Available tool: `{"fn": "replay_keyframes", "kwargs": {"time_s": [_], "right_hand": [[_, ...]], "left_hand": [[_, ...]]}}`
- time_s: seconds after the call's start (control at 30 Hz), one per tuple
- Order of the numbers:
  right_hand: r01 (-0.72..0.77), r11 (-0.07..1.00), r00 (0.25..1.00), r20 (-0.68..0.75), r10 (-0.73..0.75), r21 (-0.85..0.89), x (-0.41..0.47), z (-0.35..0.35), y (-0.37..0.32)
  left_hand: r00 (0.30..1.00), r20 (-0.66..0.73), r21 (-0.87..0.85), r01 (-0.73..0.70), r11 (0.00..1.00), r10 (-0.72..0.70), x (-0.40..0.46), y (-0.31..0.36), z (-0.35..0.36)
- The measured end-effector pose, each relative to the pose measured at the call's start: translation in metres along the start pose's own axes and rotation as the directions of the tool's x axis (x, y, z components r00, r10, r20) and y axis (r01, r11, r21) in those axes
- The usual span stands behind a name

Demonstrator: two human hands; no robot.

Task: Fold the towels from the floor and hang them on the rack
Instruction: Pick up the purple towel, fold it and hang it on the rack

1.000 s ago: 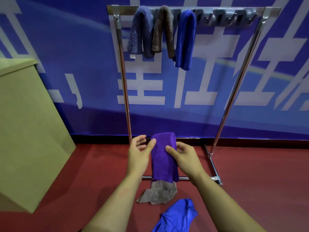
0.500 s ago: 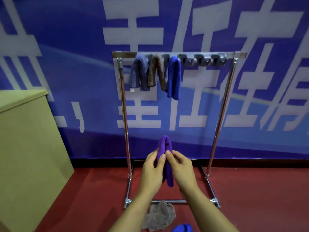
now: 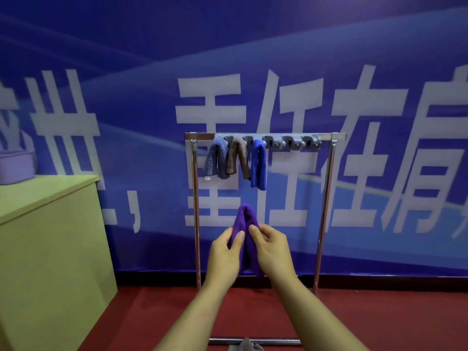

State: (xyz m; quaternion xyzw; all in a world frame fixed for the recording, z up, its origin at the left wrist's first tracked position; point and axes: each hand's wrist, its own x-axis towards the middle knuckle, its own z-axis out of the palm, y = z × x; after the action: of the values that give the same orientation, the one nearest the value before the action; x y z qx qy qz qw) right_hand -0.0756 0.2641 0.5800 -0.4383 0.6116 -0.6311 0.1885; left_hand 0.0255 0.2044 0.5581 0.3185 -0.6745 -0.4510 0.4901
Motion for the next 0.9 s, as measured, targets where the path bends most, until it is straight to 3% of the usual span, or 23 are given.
{"fn": "replay_keyframes", "kwargs": {"time_s": [0.23, 0.47, 0.67, 0.9], "right_hand": [[0.095, 0.983, 0.984, -0.134, -0.117, -0.156, 0.033, -0.034, -0.045], [0.141, 0.921, 0.935, -0.256, -0.245, -0.364, 0.093, -0.087, -0.075], [0.143, 0.916, 0.91, -0.314, -0.271, -0.375, 0.153, -0.11, -0.063], [0.188, 0.854, 0.867, -0.327, -0.377, -0.485, 0.231, -0.131, -0.031]], "left_hand": [[0.996, -0.081, 0.022, -0.042, 0.999, 0.043, 0.031, 0.054, 0.02], [0.983, -0.031, 0.15, -0.175, 0.973, 0.182, 0.089, 0.105, 0.058], [0.976, -0.064, 0.161, -0.197, 0.967, 0.209, 0.144, 0.104, 0.1], [0.952, -0.193, 0.157, -0.209, 0.965, 0.237, 0.219, 0.083, 0.15]]}}
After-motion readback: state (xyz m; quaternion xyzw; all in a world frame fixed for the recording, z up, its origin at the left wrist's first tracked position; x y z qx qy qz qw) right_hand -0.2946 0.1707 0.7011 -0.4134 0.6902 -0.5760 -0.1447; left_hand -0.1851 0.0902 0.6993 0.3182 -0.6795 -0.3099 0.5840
